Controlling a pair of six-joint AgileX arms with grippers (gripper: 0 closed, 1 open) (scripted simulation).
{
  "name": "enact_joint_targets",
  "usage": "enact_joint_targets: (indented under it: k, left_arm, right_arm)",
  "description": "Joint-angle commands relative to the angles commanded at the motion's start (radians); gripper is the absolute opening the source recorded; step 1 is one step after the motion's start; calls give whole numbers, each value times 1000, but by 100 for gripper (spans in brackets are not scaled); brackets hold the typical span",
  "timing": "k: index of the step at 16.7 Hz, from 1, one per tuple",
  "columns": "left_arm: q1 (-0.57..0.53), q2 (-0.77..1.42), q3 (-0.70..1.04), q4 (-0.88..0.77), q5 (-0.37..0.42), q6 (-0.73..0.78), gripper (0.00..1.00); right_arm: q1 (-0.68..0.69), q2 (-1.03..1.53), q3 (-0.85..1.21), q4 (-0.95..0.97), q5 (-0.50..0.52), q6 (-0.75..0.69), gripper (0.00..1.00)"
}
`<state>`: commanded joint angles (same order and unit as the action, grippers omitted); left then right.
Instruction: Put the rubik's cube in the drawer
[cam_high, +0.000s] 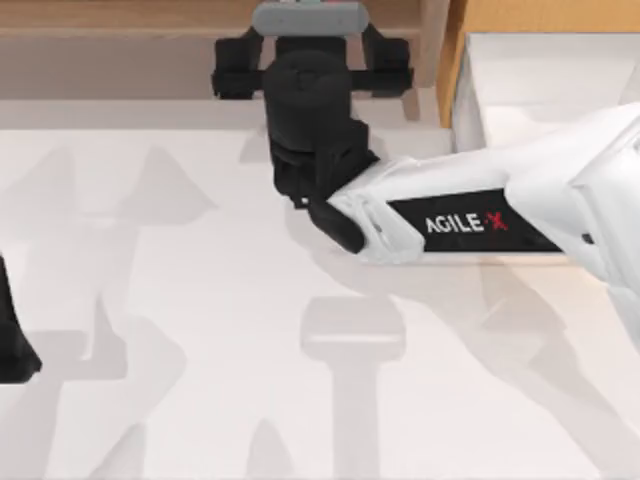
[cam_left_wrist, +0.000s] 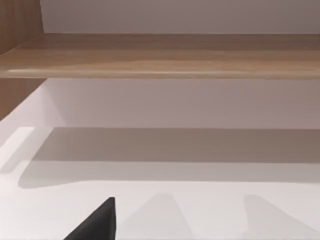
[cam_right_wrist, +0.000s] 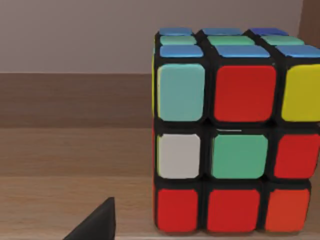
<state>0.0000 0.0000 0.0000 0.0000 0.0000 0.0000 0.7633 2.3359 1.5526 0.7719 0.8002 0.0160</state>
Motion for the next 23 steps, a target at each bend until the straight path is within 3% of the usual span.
enact_joint_targets:
  k: [17,23]
  left_arm:
    - [0,0,0,0,0,0,100]
    - [0,0,0,0,0,0,100]
  right_arm:
    - [-80,160,300,-136,-79,-4,100]
    - [-80,160,300,-136,-79,-4,55]
